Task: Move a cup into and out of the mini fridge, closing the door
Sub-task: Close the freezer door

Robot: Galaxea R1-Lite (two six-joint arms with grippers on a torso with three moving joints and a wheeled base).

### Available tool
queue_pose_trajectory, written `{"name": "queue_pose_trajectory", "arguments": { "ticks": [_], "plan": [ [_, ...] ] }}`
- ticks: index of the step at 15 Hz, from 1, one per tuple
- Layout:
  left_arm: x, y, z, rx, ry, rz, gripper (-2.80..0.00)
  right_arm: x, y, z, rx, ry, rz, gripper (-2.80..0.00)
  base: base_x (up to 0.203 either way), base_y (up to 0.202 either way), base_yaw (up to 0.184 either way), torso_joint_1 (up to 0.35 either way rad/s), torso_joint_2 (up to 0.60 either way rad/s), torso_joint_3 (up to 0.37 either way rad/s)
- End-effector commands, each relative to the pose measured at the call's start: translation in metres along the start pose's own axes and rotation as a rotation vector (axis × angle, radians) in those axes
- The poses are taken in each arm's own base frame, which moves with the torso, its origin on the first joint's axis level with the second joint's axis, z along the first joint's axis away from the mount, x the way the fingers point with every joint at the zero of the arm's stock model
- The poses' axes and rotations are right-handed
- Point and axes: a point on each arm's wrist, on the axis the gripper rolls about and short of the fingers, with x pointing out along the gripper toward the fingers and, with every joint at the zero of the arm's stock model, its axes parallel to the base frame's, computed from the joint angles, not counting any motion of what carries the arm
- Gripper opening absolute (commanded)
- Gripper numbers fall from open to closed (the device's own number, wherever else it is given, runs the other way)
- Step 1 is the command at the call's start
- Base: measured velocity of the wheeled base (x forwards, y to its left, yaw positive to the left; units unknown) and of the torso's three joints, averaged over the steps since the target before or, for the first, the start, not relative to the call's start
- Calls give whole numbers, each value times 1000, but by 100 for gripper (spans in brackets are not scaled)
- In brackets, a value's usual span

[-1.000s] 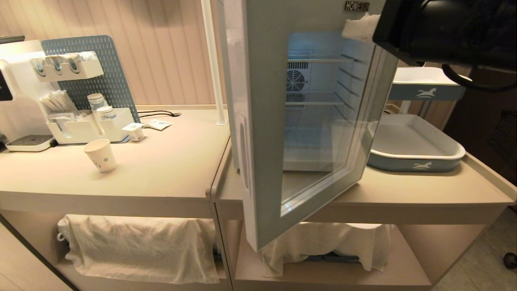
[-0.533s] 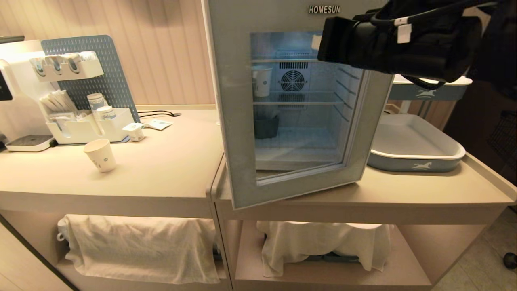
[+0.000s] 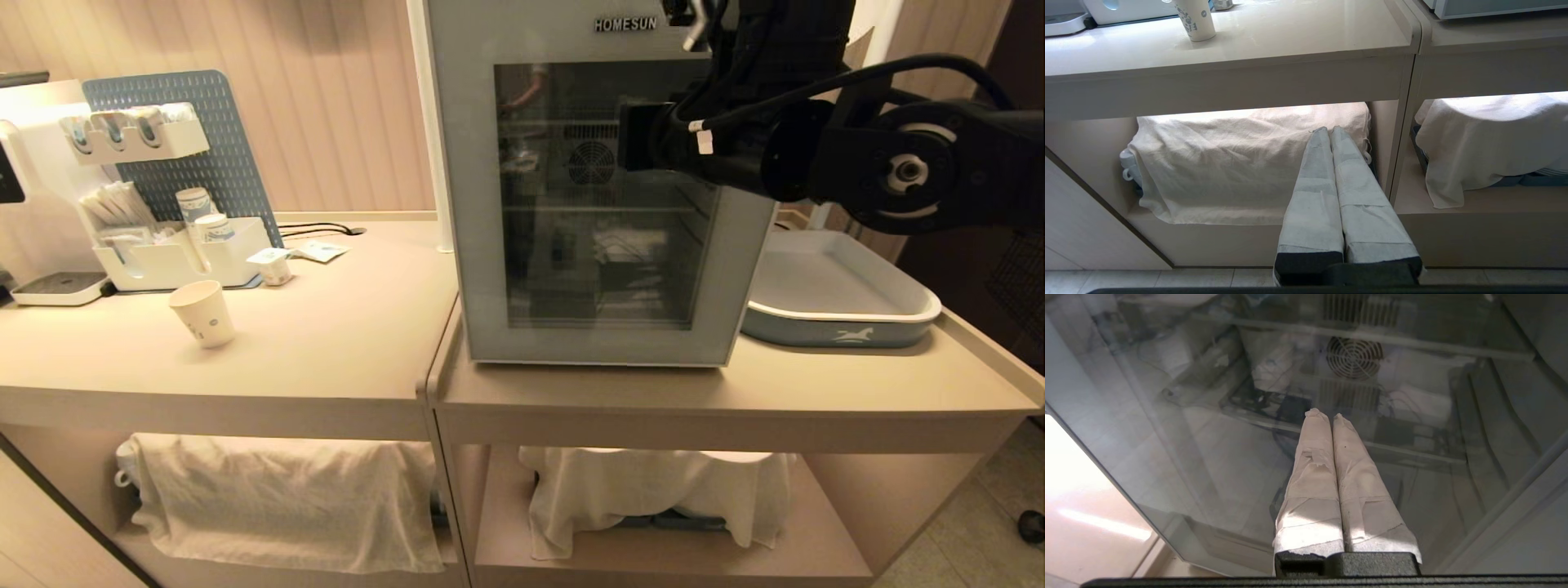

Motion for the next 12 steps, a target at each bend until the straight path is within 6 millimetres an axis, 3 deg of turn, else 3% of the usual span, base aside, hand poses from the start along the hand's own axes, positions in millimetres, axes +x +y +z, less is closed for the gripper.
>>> {"name": "queue_pose_trajectory", "arguments": {
  "ticks": [1,4,6,9,12],
  "plan": [
    [0,0,0,1,0,1,-280,0,-1,-3,-6,13,-2,-280,0,0,0,0,0,0],
    [0,0,0,1,0,1,-280,-7,-9,-1,-28,34,-15,-280,0,0,0,0,0,0],
    [0,0,0,1,0,1,-280,-27,-26,6,-60,50,-33,-280,0,0,0,1,18,1],
    [0,0,0,1,0,0,-280,-89,-77,-8,-169,193,-113,-280,0,0,0,0,0,0],
    [0,0,0,1,0,1,-280,-170,-138,-55,-220,381,-249,-280,0,0,0,0,0,0]
  ]
}}
